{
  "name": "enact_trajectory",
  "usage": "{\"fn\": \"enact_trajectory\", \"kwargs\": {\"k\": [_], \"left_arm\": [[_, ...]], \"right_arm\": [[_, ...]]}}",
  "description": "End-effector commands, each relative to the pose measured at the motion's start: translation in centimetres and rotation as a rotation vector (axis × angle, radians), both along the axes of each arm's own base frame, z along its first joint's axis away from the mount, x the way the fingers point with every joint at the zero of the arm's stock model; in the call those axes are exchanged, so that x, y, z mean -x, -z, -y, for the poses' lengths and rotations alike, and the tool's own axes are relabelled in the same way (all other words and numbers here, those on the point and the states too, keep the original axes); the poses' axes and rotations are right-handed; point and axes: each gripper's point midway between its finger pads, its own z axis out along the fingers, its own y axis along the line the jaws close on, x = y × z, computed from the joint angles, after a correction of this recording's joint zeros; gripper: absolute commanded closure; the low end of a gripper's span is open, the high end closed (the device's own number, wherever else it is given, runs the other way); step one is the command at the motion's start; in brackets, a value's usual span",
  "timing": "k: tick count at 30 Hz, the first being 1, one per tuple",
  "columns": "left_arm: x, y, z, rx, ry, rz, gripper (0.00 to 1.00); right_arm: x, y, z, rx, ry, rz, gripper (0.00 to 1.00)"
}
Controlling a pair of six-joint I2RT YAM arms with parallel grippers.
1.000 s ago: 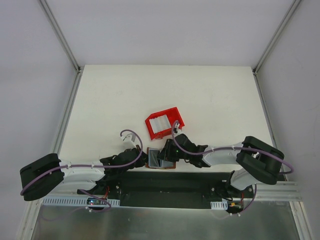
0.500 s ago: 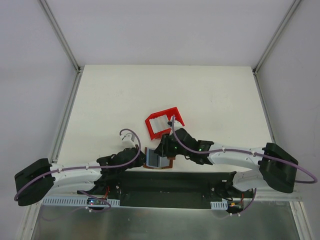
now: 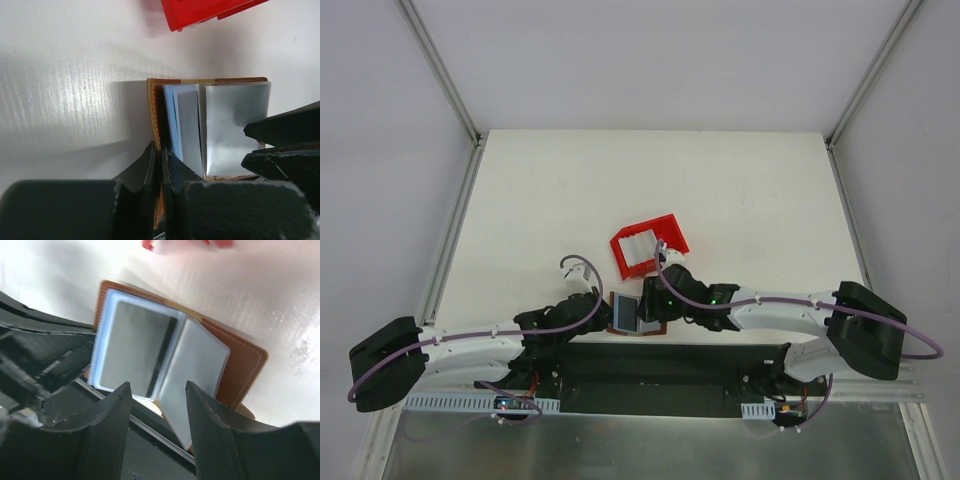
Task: Put the credit cards into the card holder
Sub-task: Insert the credit card into the card holder, then turn over the card slot in the card holder.
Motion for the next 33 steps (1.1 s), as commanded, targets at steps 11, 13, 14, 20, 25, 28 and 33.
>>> {"fn": "enact_trajectory", "kwargs": {"k": [11,13,14,20,25,28,33], "left_arm": [[1.1,-0.3,-0.7,0.014,0.072,0.035,0.81],[1.2,-0.2,-0.7,0.019,0.089,0.035,0.82],[1.2,-0.1,-0.8,0.021,0.095,0.033,0.82],[0.4,-0.7,-0.1,0.073,0.129,0.032,0.84],[0.5,-1.1,-0.1,0.113,0.151,0.019,0.87],[0.7,-0.9,-0.2,0.119,0.16,0.008,0.88],[1.0,-0.6,-0.3,0.119,0.17,-0.001,0.85]], "right_arm": [[0.1,4.8,4.0,0.157,0.064,-0.082,0.64],[-0.2,4.9,4.5,0.163,0.071,-0.083,0.64],[-0.2,5.0,4.6,0.164,0.069,-0.082,0.64],[-0.4,4.7,4.5,0.166,0.05,-0.068,0.64],[-0.6,5.0,4.8,0.176,0.057,-0.074,0.65],[-0.6,5.1,4.9,0.18,0.055,-0.073,0.65],[-0.6,5.2,5.0,0.181,0.055,-0.08,0.66]]}}
